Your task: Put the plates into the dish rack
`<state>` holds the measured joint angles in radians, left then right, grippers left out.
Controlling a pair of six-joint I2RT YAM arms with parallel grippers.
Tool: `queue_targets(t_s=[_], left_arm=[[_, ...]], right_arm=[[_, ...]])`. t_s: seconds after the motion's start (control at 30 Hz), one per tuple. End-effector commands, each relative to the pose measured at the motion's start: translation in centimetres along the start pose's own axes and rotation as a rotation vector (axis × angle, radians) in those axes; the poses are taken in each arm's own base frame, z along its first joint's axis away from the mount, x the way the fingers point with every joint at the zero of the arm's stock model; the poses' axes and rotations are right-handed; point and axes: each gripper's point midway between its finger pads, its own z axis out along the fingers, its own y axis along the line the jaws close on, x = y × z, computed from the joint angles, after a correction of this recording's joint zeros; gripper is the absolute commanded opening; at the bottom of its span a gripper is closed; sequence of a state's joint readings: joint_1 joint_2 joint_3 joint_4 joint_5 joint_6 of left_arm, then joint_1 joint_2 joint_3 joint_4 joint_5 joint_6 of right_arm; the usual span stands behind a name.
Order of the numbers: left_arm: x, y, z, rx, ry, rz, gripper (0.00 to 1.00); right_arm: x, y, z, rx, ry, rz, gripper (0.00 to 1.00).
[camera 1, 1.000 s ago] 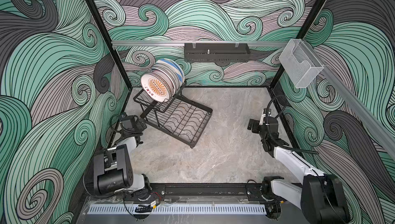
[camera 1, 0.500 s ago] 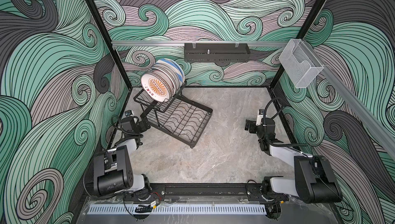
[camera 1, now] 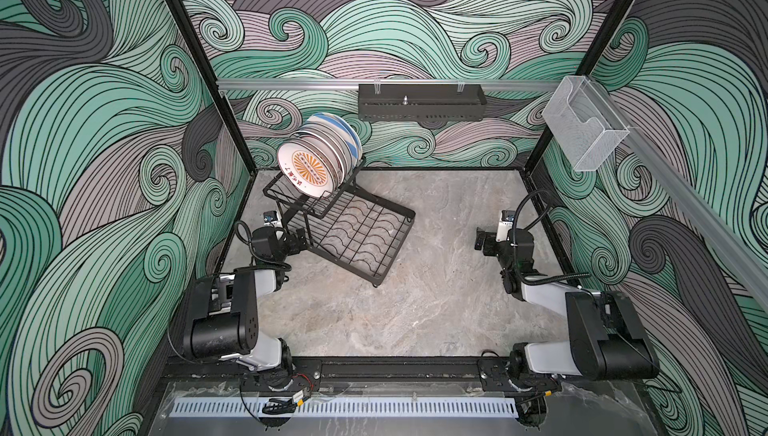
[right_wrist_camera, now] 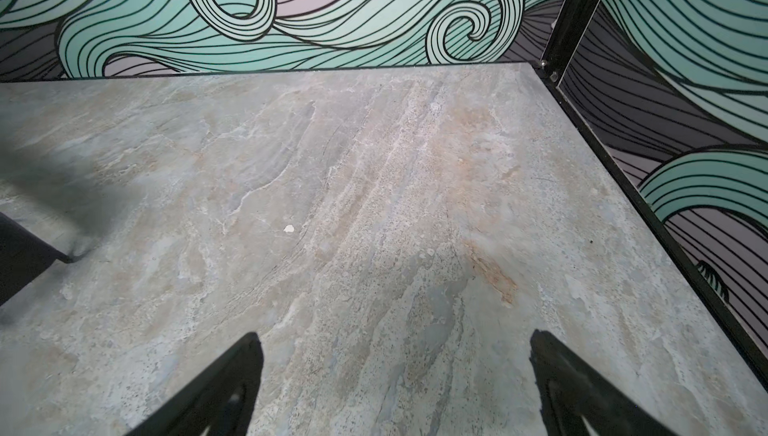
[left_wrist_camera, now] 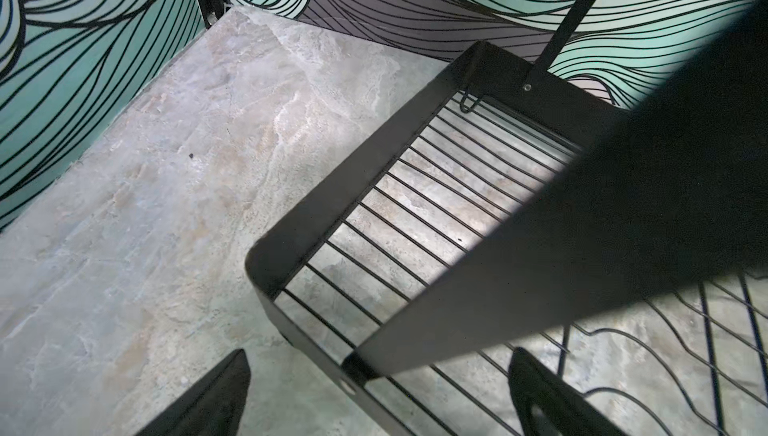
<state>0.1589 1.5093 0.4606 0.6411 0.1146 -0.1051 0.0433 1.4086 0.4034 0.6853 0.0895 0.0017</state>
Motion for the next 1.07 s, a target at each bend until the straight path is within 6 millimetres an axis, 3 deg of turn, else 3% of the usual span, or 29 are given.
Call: queue_targets(t_s=[0.0, 0.13, 1.03], left_arm=[[-0.2, -2.3, 0.3, 0.064, -0.019, 0.115, 0.99], [-0.2, -2.3, 0.4, 0.066, -0.018, 0.114, 0.99], [-0.2, -2.3, 0.4, 0.065, -0.014, 0.113, 0.99]], right_arm=[[-0.5, 0.4, 0.3, -0.026, -0.075, -0.029, 1.0], [0.3, 1.6, 1.5, -0.09, -0.048, -0.059, 1.0], [0.5, 1.1, 1.7, -0.077, -0.023, -0.039, 0.99]])
